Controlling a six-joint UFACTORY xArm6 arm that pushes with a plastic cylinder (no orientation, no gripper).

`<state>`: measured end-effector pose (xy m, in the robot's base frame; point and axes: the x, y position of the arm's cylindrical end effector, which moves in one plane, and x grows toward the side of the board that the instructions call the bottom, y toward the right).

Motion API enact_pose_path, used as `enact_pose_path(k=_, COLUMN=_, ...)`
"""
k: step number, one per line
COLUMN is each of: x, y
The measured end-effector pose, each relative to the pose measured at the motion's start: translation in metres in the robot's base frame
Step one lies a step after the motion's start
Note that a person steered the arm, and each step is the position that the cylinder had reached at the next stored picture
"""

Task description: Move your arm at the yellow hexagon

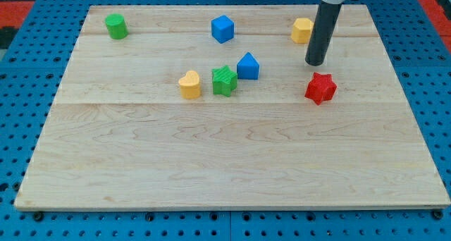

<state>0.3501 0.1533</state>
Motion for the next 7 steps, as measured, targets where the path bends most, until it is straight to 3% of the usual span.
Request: enact_pose_path(k=7, x=0.000, y=-0.021)
